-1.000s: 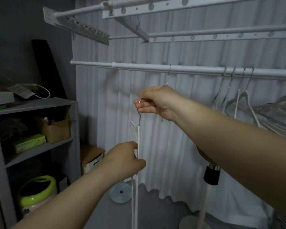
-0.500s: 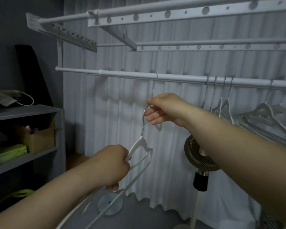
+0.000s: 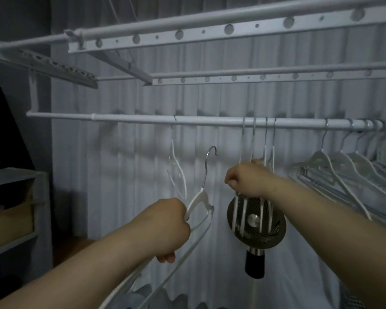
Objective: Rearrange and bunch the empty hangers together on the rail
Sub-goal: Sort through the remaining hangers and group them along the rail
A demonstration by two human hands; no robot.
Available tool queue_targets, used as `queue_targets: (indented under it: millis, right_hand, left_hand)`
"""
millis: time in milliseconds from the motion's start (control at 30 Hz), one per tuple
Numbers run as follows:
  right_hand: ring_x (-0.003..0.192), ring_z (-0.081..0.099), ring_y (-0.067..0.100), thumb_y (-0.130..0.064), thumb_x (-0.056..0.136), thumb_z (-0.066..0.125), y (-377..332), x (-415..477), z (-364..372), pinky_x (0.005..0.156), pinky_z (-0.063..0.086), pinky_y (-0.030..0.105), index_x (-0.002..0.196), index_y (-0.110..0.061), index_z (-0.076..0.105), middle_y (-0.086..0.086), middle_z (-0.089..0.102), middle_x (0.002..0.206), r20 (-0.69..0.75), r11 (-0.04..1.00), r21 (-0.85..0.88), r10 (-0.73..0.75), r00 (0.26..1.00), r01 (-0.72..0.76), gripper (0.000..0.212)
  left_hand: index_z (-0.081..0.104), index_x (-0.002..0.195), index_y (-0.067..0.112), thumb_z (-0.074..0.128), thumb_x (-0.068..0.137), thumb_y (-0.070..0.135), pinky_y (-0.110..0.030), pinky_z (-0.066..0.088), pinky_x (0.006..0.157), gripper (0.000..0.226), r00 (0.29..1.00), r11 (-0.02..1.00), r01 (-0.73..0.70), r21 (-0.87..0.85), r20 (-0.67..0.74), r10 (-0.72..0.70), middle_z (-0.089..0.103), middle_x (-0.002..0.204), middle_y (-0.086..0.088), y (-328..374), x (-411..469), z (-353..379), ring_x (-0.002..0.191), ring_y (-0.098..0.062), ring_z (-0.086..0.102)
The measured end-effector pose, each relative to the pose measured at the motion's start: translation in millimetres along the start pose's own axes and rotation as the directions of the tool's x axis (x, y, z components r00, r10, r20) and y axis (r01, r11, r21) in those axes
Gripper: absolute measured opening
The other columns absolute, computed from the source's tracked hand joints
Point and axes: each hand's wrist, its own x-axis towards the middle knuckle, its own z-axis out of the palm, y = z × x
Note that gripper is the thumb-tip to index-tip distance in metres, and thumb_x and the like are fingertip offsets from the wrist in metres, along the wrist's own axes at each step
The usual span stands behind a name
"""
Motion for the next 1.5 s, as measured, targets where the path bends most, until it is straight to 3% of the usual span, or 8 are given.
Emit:
queue_targets:
  millis: [133, 367, 533, 733, 967, 1200, 1367, 1500]
  right_hand:
    - [0.115, 0.051, 0.022, -0.024, 0.094, 0.040, 20, 8, -2, 0.115, 0.009, 0.037, 0.114, -0.019, 0.061, 0.003, 0.065, 0.117, -0.031, 0.998, -0.037, -0.050, 0.998, 0.048, 0.030]
    - [0.134, 0.031, 0.023, -0.026, 0.091, 0.047, 68, 35, -21, 0.111, 0.018, 0.030, 0.136, -0.018, 0.040, 0.003, 0.037, 0.145, -0.309, 0.999, -0.030, -0.041, 0.950, 0.033, 0.046]
    - [0.141, 0.016, 0.023, -0.028, 0.090, 0.048, 92, 53, -34, 0.116, 0.008, 0.035, 0.143, -0.020, 0.024, 0.002, 0.015, 0.156, -0.343, 0.997, -0.071, -0.026, 0.939, 0.002, 0.059]
    - [0.141, 0.015, 0.023, -0.028, 0.091, 0.047, 108, 68, -40, 0.117, 0.004, 0.037, 0.145, -0.023, 0.020, 0.000, 0.014, 0.156, -0.316, 0.993, -0.097, -0.100, 0.943, 0.072, 0.061]
    - [0.137, 0.024, 0.024, -0.028, 0.090, 0.048, 116, 74, -33, 0.116, 0.010, 0.036, 0.143, -0.021, 0.023, 0.000, 0.025, 0.151, -0.373, 0.983, -0.119, -0.172, 0.912, 0.136, 0.060]
    - [0.135, 0.026, 0.023, -0.029, 0.090, 0.047, 123, 74, -34, 0.112, 0.015, 0.034, 0.143, -0.023, 0.024, 0.000, 0.026, 0.150, -0.370, 0.973, -0.157, -0.216, 0.904, 0.169, 0.058]
    - [0.135, 0.026, 0.022, -0.030, 0.091, 0.046, 123, 74, -35, 0.111, 0.015, 0.032, 0.143, -0.024, 0.024, -0.002, 0.025, 0.150, -0.371, 0.972, -0.161, -0.223, 0.901, 0.174, 0.057]
    - [0.134, 0.028, 0.022, -0.031, 0.090, 0.048, 119, 74, -36, 0.111, 0.016, 0.033, 0.142, -0.023, 0.025, -0.002, 0.029, 0.148, -0.379, 0.978, -0.141, -0.199, 0.904, 0.156, 0.058]
  left_hand:
    - [0.051, 0.113, 0.001, 0.035, 0.090, 0.004, -0.021, 0.047, 0.041, 0.028, 0.999, 1.000, -0.004, 0.015, -0.047, 0.005, 0.068, 0.089, -0.024, 21, 31, -8, 0.038, -0.015, 0.053]
    - [0.055, 0.101, -0.003, 0.035, 0.089, 0.001, -0.016, 0.045, 0.035, 0.024, 0.975, 1.000, -0.005, 0.025, -0.220, 0.010, 0.051, 0.029, -0.005, 57, 88, -30, 0.020, -0.010, 0.048]
    - [0.052, 0.084, -0.001, 0.033, 0.091, 0.002, -0.019, 0.048, 0.039, 0.020, 0.950, 1.000, 0.026, 0.004, -0.313, -0.023, 0.046, 0.020, -0.001, 79, 124, -35, 0.022, -0.011, 0.048]
    - [0.056, 0.094, -0.006, 0.033, 0.091, 0.003, -0.018, 0.048, 0.045, 0.025, 0.949, 0.997, 0.069, -0.018, -0.306, -0.071, 0.046, 0.021, -0.002, 102, 157, -28, 0.022, -0.012, 0.049]
    - [0.051, 0.074, -0.001, 0.036, 0.092, 0.005, -0.019, 0.047, 0.038, 0.025, 0.960, 0.993, 0.095, -0.068, -0.257, -0.110, 0.049, 0.025, -0.006, 114, 173, -10, 0.022, -0.011, 0.049]
    - [0.054, 0.081, -0.005, 0.034, 0.093, 0.004, -0.027, 0.050, 0.052, 0.025, 0.971, 0.991, 0.108, -0.080, -0.204, -0.122, 0.068, 0.085, -0.027, 122, 180, 2, 0.047, -0.022, 0.055]
    - [0.051, 0.074, -0.004, 0.036, 0.093, 0.004, -0.019, 0.046, 0.036, 0.024, 0.965, 0.988, 0.128, -0.091, -0.218, -0.146, 0.047, 0.023, -0.006, 115, 179, -2, 0.022, -0.011, 0.049]
    - [0.056, 0.084, -0.001, 0.039, 0.094, 0.015, -0.021, 0.047, 0.045, 0.025, 0.965, 0.994, 0.066, -0.084, -0.246, -0.085, 0.063, 0.061, -0.014, 106, 173, -5, 0.038, -0.014, 0.055]
